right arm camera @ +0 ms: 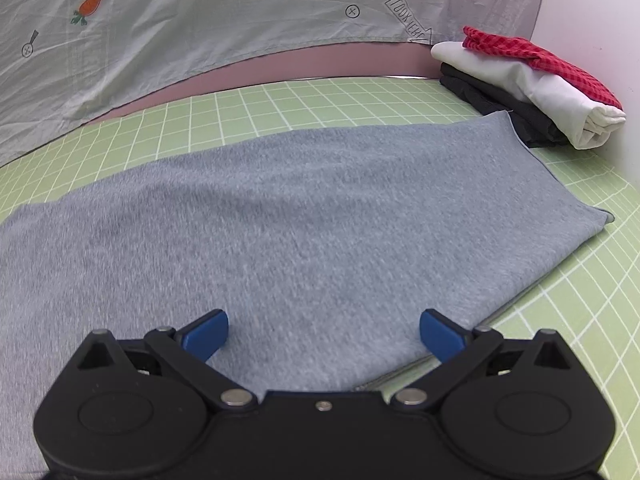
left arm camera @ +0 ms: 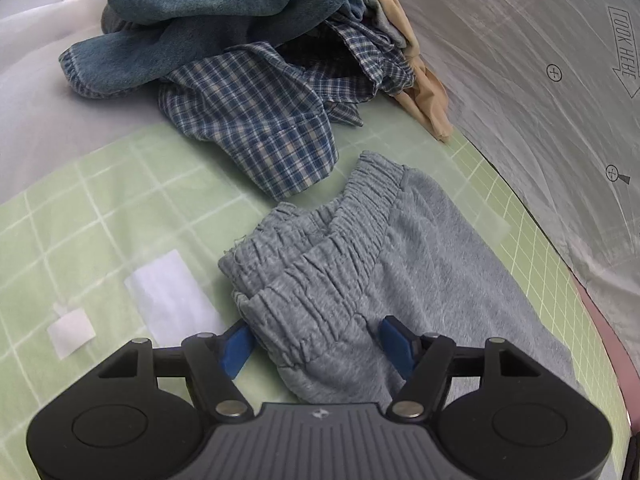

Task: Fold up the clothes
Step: 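Grasp the waistband with the left gripper and lift it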

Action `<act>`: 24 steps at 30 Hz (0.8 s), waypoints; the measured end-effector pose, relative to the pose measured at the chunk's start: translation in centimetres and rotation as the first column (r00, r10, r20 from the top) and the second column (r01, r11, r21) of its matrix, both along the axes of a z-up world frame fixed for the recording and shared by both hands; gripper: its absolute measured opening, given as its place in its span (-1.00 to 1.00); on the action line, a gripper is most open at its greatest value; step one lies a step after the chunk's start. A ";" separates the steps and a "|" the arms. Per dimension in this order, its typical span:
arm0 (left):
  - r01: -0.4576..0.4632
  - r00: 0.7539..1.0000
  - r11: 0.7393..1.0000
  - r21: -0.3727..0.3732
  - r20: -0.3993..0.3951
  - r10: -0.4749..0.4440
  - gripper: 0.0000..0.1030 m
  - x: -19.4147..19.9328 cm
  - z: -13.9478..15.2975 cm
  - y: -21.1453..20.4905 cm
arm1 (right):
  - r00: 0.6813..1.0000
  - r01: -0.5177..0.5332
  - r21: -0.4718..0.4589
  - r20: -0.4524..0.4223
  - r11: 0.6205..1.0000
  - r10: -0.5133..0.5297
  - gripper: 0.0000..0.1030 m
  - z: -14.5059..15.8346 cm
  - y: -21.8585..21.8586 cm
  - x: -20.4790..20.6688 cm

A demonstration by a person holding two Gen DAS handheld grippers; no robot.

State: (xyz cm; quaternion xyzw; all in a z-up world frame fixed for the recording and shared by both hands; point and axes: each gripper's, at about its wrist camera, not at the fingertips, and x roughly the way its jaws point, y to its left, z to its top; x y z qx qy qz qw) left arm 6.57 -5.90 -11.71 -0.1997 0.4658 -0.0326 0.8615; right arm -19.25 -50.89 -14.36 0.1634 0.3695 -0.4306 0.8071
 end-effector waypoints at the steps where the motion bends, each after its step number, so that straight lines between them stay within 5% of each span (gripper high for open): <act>1: 0.009 1.000 1.000 0.007 0.009 -0.009 -0.35 0.2 0.0 0.1 | 1.000 0.006 -0.008 -0.002 1.000 -0.006 1.00 -0.1 0.3 0.1; 4: 0.026 0.998 0.999 -0.037 0.061 -0.024 -0.68 0.2 0.4 1.4 | 1.000 0.028 -0.028 0.004 0.999 -0.028 1.00 -0.3 0.9 0.1; 7: 0.027 0.991 0.993 -0.114 0.136 -0.011 -0.68 -0.6 1.2 3.8 | 0.999 0.045 -0.021 0.018 0.999 -0.045 1.00 -0.3 0.9 -0.2; 11: -0.074 0.997 0.980 -0.187 0.005 0.077 -0.62 -0.6 -1.2 6.3 | 0.998 0.056 -0.015 0.027 0.998 -0.056 1.00 -0.4 0.8 -0.4; 14: -0.057 0.998 0.983 -0.177 0.009 0.060 -0.47 -1.0 -1.2 6.0 | 0.998 0.059 -0.012 0.018 0.998 -0.058 1.00 -0.3 0.7 -0.4; 18: -0.067 0.997 0.985 -0.162 0.036 0.074 0.30 -0.9 -0.5 5.2 | 0.998 0.061 -0.015 0.027 0.998 -0.060 1.00 -0.5 0.7 -0.6; 24: -0.117 0.992 0.985 -0.126 0.027 0.121 0.42 0.5 -0.5 4.9 | 0.998 0.057 -0.002 0.036 0.998 -0.057 1.00 -0.5 0.7 -0.7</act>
